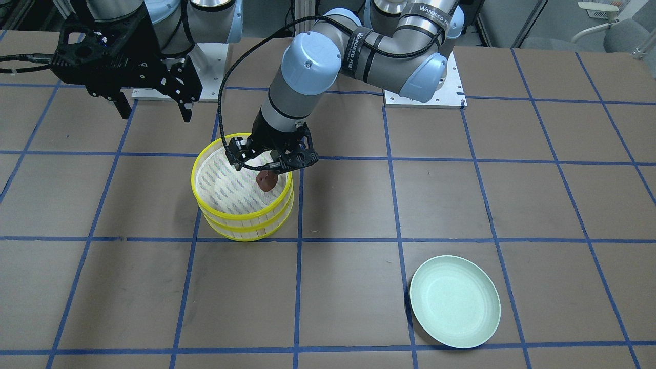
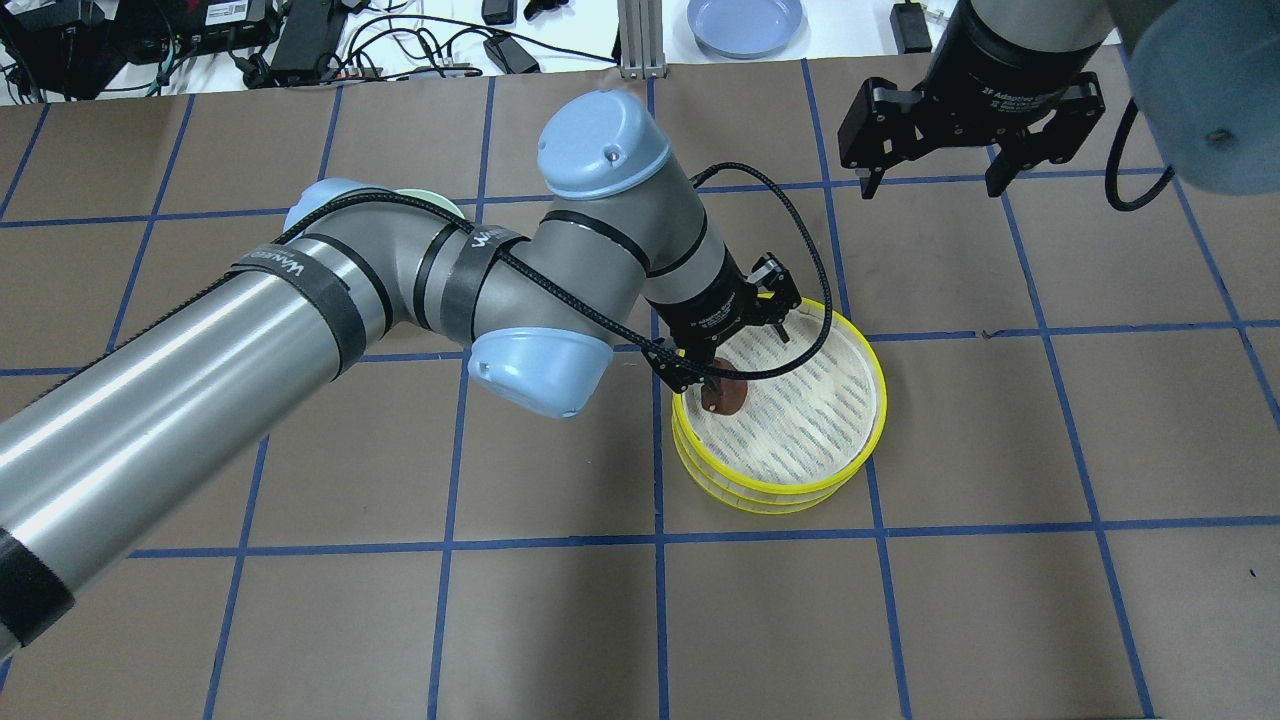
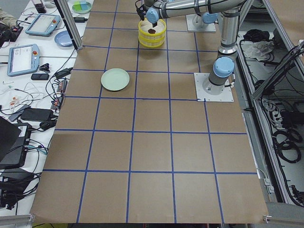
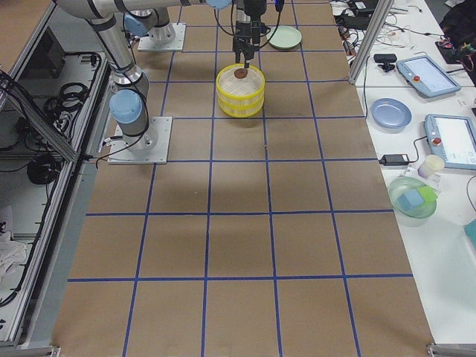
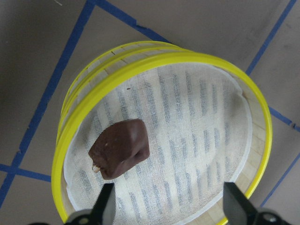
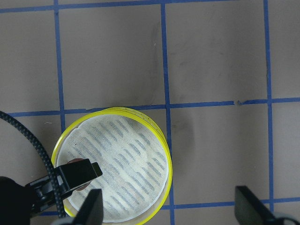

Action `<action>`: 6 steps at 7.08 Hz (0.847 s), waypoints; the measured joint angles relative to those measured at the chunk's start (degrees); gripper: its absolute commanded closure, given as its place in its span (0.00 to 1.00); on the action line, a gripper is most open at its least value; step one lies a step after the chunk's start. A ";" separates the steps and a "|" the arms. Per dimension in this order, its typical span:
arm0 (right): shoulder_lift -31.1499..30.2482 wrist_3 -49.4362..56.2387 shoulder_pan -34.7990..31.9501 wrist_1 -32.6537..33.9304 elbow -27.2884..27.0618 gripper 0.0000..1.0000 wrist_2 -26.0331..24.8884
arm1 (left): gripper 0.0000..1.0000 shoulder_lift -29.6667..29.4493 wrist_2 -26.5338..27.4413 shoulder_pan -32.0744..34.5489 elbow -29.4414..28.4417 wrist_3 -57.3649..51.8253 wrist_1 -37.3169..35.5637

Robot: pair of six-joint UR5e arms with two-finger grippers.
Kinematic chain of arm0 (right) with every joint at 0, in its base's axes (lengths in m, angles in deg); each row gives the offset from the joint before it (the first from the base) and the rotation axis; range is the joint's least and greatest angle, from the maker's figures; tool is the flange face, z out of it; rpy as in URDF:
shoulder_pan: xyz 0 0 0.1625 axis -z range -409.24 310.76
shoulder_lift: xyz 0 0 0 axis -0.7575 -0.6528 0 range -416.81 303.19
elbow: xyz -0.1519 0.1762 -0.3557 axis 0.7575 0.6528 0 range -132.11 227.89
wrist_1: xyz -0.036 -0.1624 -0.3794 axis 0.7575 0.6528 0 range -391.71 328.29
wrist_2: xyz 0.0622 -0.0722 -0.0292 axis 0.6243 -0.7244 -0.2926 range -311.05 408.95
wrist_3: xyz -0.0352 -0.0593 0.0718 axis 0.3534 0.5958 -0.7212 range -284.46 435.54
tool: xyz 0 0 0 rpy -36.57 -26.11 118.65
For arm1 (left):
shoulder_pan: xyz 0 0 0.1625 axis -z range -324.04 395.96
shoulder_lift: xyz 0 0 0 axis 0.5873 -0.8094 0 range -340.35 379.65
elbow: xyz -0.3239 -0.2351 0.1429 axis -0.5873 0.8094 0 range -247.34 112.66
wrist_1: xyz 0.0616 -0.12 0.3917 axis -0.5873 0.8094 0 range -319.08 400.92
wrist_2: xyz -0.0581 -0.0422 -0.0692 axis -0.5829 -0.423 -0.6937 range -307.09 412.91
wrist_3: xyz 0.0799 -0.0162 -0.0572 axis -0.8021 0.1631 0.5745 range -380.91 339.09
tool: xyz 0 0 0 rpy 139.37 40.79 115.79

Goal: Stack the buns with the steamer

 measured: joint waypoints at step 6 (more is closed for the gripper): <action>-0.11 -0.08 -0.05 -0.43 -0.05 0.00 -0.48 | 0.00 7.07 10.06 -21.75 -5.30 -46.47 12.85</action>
